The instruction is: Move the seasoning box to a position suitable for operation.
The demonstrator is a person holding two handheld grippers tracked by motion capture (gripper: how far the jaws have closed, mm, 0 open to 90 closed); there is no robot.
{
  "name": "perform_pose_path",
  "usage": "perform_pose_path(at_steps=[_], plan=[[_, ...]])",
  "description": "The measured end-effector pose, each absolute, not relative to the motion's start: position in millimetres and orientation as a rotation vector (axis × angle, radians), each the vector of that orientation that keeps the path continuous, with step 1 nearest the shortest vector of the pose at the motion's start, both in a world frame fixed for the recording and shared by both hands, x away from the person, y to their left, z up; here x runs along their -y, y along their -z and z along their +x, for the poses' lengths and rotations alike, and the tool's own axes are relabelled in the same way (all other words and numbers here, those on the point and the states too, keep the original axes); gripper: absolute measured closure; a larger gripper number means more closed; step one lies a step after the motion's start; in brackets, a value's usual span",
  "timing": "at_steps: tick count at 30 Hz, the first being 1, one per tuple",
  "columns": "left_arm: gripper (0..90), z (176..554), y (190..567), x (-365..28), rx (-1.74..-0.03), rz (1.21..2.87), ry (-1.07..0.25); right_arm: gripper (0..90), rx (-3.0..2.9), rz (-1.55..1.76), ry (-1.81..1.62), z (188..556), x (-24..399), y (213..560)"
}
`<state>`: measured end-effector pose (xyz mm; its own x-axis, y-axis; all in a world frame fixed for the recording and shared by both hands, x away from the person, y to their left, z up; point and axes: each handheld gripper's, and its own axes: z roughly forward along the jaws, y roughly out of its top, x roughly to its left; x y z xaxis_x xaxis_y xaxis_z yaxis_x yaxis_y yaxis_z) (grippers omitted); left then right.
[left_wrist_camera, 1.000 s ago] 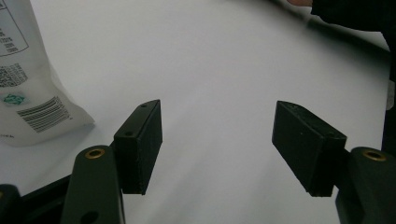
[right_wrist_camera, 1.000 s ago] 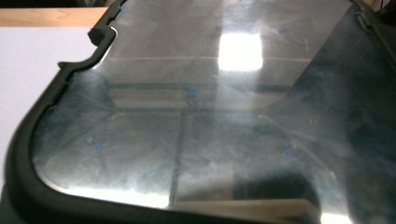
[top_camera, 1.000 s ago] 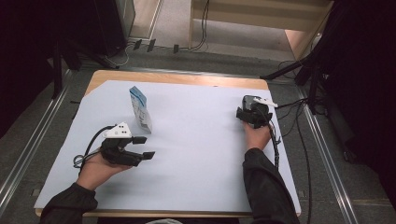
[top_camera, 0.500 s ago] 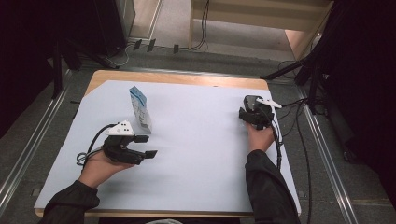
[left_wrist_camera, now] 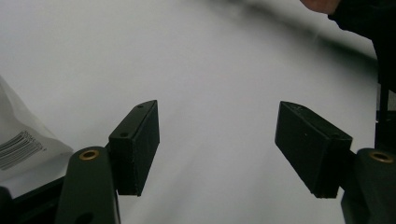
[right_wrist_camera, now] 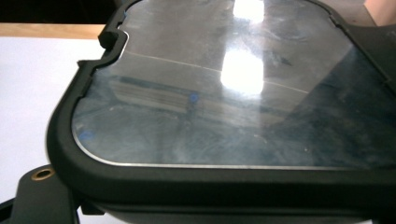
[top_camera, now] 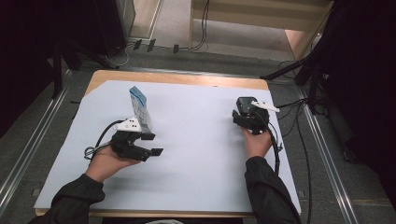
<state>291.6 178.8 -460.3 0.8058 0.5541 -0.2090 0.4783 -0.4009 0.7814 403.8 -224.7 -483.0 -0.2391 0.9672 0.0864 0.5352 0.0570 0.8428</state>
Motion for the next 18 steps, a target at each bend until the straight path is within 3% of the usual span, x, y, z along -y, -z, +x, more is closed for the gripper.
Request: perform_pose_path(at_steps=[18], plan=[[32.0,301.0,461.3,-177.3,-0.788,2.067,-0.117,15.6,-2.011,1.394,-1.188,361.9,163.4,485.8]])
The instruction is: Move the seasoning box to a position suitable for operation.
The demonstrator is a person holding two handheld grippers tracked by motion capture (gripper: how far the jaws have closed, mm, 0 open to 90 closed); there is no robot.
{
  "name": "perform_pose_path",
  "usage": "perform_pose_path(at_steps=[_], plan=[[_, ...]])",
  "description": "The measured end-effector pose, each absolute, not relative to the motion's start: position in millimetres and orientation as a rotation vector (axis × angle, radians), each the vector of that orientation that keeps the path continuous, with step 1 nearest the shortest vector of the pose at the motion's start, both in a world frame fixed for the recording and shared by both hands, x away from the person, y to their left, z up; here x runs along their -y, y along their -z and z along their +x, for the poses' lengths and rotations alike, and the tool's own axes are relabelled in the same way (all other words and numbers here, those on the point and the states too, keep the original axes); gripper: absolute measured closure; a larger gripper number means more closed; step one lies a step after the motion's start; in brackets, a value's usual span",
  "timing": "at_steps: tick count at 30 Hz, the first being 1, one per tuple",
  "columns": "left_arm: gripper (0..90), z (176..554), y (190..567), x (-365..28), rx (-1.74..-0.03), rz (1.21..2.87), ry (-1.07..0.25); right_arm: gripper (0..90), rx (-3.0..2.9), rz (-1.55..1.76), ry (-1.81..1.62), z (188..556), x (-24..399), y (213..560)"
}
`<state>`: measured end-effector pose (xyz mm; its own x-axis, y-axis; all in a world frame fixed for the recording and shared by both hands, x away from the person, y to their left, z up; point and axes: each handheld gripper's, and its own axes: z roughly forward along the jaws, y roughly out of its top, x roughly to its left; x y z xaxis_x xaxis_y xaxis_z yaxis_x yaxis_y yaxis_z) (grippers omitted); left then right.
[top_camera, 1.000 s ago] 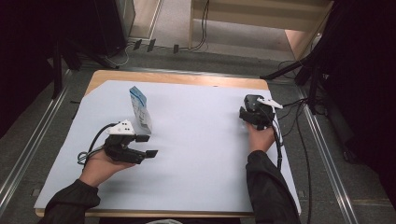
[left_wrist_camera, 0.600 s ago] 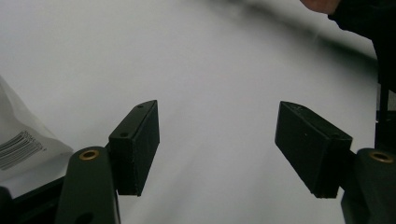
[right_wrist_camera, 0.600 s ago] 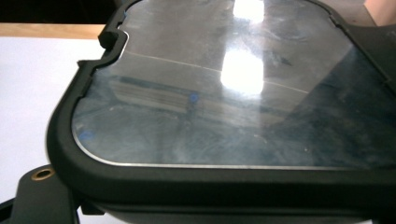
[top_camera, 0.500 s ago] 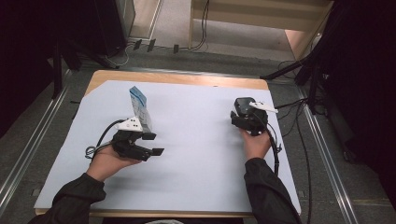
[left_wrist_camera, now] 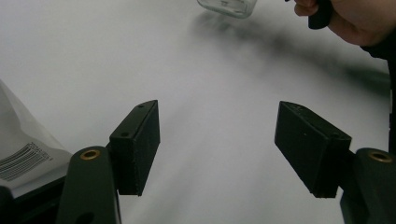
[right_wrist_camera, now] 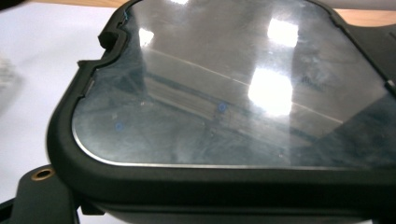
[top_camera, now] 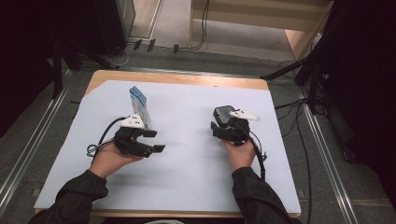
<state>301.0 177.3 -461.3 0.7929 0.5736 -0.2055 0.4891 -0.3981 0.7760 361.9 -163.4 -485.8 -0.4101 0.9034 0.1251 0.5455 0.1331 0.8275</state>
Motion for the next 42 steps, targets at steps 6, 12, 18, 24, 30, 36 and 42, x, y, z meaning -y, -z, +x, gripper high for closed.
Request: perform_pose_path(at_steps=[6,12,18,24,30,36,42], plan=[[31.9,301.3,461.6,-179.6,-0.799,2.067,-0.124,15.6,-2.095,1.308,-1.174,352.2,136.7,490.3],[32.1,301.8,461.4,-181.8,-0.806,2.060,-0.126,15.6,-2.142,1.287,-1.190,343.0,117.7,495.2],[32.1,301.5,462.3,-180.1,-0.799,2.072,-0.136,15.5,-2.184,1.266,-1.205,335.1,100.0,500.5],[32.1,300.6,463.8,-177.8,-0.779,2.096,-0.155,15.5,-2.206,1.238,-1.184,331.4,88.0,505.8],[32.1,300.6,464.2,-177.1,-0.771,2.102,-0.149,15.4,-2.221,1.193,-1.180,326.0,69.3,511.8],[32.1,300.7,464.3,-177.7,-0.775,2.102,-0.156,15.2,-2.193,1.169,-1.183,320.6,66.4,517.4],[32.1,300.6,464.9,-177.0,-0.770,2.104,-0.154,12.0,-2.235,1.165,-1.180,323.5,66.1,520.5]])
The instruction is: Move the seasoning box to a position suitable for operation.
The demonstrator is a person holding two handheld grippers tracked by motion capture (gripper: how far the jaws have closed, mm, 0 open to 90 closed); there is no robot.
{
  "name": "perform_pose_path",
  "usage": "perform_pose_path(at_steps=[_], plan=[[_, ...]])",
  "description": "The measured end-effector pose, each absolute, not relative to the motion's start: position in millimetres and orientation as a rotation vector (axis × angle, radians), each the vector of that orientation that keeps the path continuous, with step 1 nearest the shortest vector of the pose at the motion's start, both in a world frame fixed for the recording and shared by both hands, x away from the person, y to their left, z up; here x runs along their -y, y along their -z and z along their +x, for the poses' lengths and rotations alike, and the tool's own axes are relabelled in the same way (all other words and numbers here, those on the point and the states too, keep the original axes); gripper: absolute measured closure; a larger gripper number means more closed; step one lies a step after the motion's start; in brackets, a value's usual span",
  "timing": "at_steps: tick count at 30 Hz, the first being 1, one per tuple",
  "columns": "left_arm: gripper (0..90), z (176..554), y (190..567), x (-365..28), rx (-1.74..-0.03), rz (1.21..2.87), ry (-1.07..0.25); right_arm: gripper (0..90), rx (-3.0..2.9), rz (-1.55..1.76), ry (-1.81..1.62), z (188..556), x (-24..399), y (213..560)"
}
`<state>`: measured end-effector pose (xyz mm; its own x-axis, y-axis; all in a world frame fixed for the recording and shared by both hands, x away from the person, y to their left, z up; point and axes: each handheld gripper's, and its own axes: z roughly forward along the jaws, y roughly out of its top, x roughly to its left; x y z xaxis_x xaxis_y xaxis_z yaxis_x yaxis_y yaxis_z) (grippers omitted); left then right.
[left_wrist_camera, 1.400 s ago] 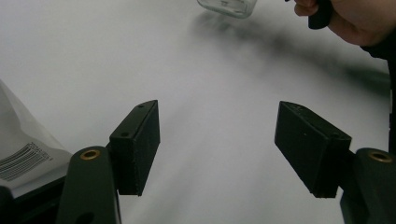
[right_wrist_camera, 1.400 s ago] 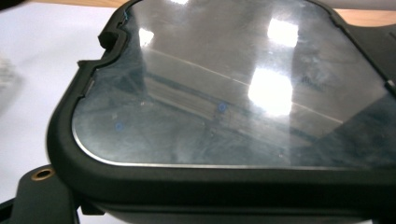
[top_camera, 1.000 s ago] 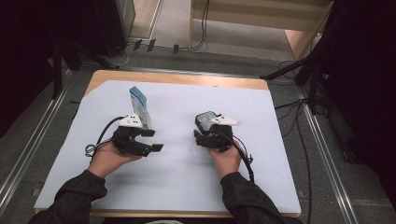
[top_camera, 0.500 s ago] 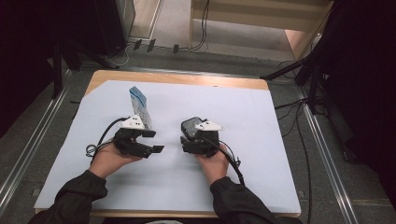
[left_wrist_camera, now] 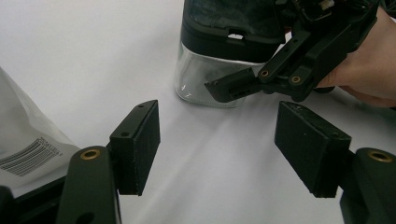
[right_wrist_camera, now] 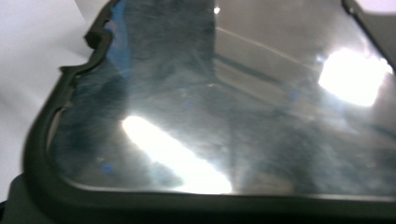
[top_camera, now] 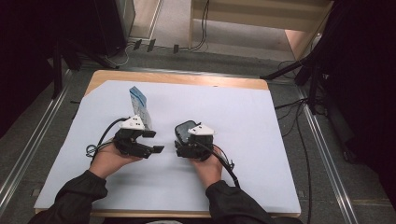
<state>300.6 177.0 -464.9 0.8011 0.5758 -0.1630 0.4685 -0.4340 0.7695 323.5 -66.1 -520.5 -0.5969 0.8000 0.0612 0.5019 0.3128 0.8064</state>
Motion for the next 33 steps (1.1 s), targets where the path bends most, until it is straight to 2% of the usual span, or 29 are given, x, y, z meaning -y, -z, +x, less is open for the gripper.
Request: perform_pose_path(at_steps=[7,20,22,27,29,30,33], plan=[[32.1,300.7,464.1,-178.9,-0.777,2.094,-0.157,10.6,-2.237,1.166,-1.230,321.2,71.4,512.3],[32.7,300.3,463.8,-177.2,-0.783,2.093,-0.167,10.3,-2.306,1.153,-1.240,292.6,97.2,487.6],[35.6,299.5,462.9,-176.3,-0.784,2.080,-0.173,14.9,-2.336,1.143,-1.262,287.1,106.1,481.6],[52.3,297.9,459.3,-174.4,-0.782,2.061,-0.181,16.3,-2.334,1.135,-1.291,283.4,119.8,471.2],[54.1,298.1,457.1,-172.9,-0.784,2.056,-0.168,18.4,-2.325,1.128,-1.295,283.9,123.6,469.2],[58.2,298.7,455.9,-171.7,-0.781,2.054,-0.158,21.9,-2.308,1.124,-1.298,284.6,127.8,467.2],[66.5,302.7,450.1,-165.5,-0.765,2.066,-0.142,42.6,-2.285,1.120,-1.345,291.5,144.4,461.3]])
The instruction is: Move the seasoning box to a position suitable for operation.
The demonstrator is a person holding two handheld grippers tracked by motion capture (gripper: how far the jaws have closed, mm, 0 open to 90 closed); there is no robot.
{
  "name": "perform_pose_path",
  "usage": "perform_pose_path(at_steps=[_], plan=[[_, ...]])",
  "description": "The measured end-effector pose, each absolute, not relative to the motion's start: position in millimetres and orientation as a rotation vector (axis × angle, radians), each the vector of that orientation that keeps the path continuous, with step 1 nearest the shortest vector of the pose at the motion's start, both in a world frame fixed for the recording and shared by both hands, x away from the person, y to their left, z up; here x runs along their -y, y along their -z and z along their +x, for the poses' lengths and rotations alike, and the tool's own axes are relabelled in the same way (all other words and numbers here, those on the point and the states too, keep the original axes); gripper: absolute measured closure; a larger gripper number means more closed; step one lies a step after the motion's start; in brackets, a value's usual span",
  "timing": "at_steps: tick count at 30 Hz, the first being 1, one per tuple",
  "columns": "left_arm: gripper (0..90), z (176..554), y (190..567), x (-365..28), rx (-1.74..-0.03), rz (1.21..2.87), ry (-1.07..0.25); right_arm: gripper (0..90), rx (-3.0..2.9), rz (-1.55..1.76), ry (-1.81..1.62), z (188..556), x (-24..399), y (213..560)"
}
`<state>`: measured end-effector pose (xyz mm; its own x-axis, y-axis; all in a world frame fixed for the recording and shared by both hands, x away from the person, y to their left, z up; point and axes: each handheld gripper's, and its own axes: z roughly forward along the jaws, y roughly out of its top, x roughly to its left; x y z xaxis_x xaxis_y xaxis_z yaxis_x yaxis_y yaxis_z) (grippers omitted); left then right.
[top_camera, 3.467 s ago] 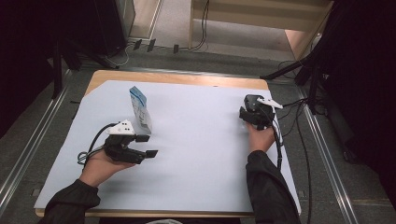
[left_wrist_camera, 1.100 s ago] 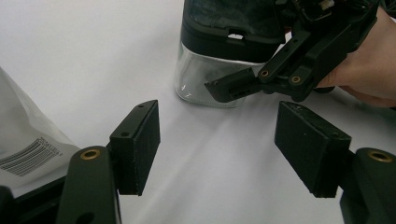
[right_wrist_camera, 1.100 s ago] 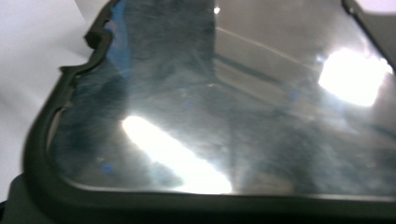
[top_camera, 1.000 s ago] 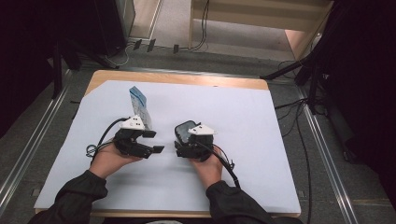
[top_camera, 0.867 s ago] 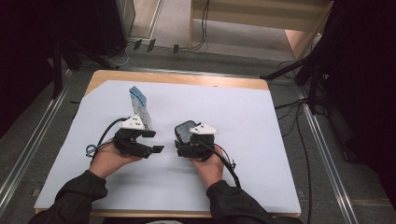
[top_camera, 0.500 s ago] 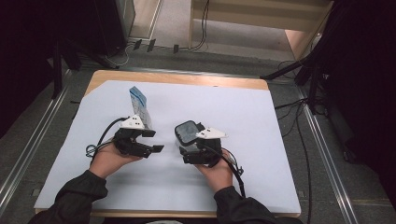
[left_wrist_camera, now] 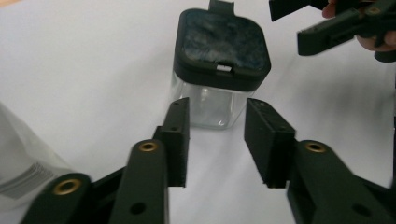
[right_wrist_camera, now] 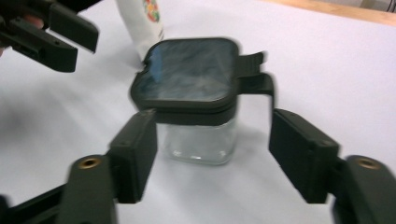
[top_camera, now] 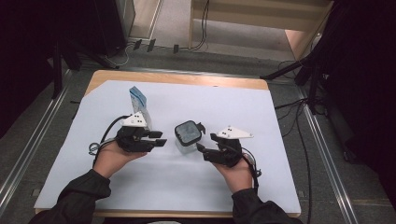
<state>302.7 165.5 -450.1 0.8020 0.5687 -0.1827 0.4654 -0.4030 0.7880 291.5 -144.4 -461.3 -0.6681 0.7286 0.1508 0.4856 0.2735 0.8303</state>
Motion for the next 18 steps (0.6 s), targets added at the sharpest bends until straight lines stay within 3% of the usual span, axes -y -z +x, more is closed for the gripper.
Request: perform_pose_path(at_steps=[4,8,11,18], plan=[[74.0,306.3,445.5,-160.8,-0.752,2.083,-0.151,48.7,-2.283,1.139,-1.364,301.1,150.8,461.1],[90.0,313.7,442.5,-156.1,-0.773,2.090,-0.179,63.5,-2.306,1.075,-1.291,316.4,153.2,464.8],[90.0,320.1,447.6,-151.6,-0.810,2.091,-0.142,74.7,-2.312,1.091,-1.298,324.9,156.1,468.2],[90.0,318.6,460.2,-147.0,-0.826,2.075,-0.136,89.6,-2.369,1.091,-1.327,334.5,158.9,478.6]])
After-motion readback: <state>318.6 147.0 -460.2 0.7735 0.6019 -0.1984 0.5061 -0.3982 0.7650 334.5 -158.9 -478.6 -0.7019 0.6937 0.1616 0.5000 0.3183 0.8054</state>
